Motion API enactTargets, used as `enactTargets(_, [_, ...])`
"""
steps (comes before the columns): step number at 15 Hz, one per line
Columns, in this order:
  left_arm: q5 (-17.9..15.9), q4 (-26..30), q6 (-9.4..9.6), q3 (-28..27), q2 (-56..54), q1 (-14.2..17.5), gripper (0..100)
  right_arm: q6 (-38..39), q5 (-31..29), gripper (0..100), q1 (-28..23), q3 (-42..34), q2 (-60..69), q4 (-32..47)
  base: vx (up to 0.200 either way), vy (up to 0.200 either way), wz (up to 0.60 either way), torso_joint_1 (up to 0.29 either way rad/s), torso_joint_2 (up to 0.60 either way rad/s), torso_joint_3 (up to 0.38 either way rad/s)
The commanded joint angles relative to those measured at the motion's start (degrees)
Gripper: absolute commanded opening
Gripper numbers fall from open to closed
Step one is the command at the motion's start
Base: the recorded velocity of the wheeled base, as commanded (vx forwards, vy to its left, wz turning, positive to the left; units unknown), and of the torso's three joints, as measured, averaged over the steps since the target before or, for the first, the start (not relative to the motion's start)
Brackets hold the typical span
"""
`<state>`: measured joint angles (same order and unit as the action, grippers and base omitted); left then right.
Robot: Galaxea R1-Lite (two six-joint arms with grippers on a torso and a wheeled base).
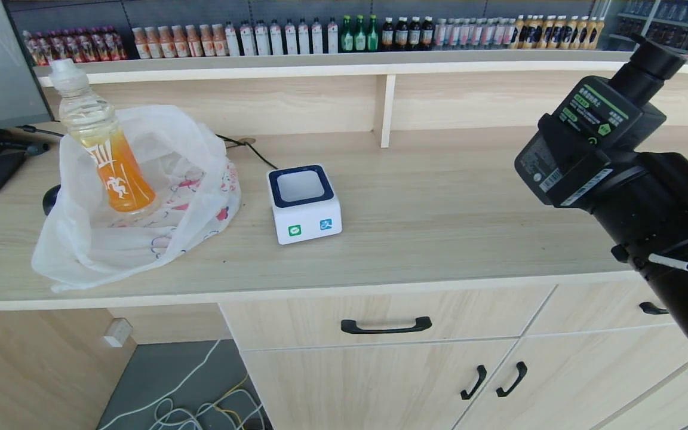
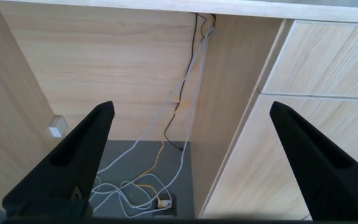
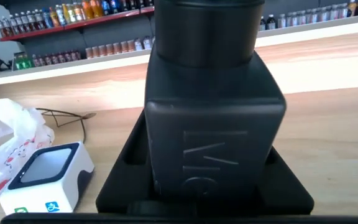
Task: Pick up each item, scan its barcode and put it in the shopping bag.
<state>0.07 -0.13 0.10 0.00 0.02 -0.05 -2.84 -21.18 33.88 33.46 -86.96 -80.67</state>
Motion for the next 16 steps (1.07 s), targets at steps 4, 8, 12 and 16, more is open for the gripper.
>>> enactTargets(4, [0.01,-0.04,-0.01,0.0,-0.02,0.05,100,2.31,0.08,0,1.28,0.64,-1.99,-0.46,0.0,0.2,0.0,0.002,0.0,0.002])
enactTargets(8, [0.01,-0.04,-0.01,0.0,-0.02,0.05,100,1.17,-1.76,0,0.93,2.57,-2.43,-1.42,0.0,0.2,0.0,0.004,0.0,0.004])
enactTargets(12, [0.01,-0.04,-0.01,0.0,-0.02,0.05,100,0.99,-4.93,0,2.68,3.1,-3.13,-1.16,0.0,0.2,0.0,0.002,0.0,0.002])
enactTargets(16, [0.01,-0.13,0.08,0.0,-0.02,0.05,100,-6.65,-0.62,0,5.76,4.77,-5.59,-1.25,0.0,0.05,0.0,-0.001,0.0,0.001])
